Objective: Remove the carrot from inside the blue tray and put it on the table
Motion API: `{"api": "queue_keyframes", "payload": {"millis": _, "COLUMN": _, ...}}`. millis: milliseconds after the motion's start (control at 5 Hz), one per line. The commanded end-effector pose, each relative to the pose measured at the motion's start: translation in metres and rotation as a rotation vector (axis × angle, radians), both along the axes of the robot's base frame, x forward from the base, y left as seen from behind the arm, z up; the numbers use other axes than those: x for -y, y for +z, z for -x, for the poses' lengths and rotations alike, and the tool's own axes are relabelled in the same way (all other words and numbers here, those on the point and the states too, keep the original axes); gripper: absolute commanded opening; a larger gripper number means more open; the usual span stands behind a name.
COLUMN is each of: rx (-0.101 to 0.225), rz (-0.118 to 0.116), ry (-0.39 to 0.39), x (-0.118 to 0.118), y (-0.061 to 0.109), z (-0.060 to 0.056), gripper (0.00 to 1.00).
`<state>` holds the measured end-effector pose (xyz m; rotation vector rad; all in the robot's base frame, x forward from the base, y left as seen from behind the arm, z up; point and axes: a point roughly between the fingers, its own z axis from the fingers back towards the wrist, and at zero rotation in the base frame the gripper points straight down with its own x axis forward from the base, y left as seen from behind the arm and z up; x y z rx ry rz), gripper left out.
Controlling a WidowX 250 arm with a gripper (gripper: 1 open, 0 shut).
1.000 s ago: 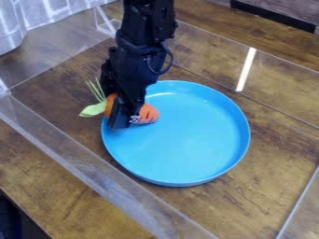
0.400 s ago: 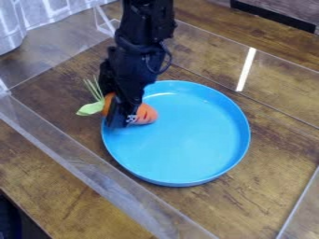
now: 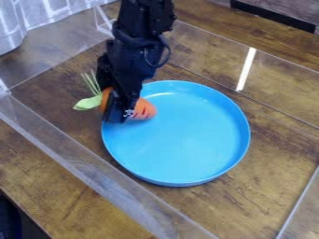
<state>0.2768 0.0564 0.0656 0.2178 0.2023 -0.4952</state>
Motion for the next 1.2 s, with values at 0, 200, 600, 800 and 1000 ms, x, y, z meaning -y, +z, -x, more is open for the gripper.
{"api": "queue_keyframes", "payload": {"millis": 0, "rx": 0.074, "rz": -0.01, "ry": -0.001, "x": -0.003, "y": 0.025, "z": -0.003, "gripper": 0.0}}
{"api": "queue_keyframes", "payload": {"millis": 200, "rx": 0.075, "rz": -0.015, "ry": 0.005, "x": -0.007, "y": 0.029, "z": -0.002, "gripper": 0.0}}
{"api": "queue_keyframes", "payload": {"millis": 600, "rx": 0.077, "rz": -0.026, "ry": 0.016, "x": -0.016, "y": 0.036, "z": -0.002, "gripper": 0.0}}
{"api": "queue_keyframes", "payload": {"millis": 800, "rx": 0.076, "rz": -0.033, "ry": 0.016, "x": -0.021, "y": 0.036, "z": -0.002, "gripper": 0.0}}
{"api": "queue_keyframes", "payload": {"millis": 1000, "rx": 0.074, "rz": -0.039, "ry": 0.017, "x": -0.026, "y": 0.034, "z": -0.003, "gripper": 0.0}}
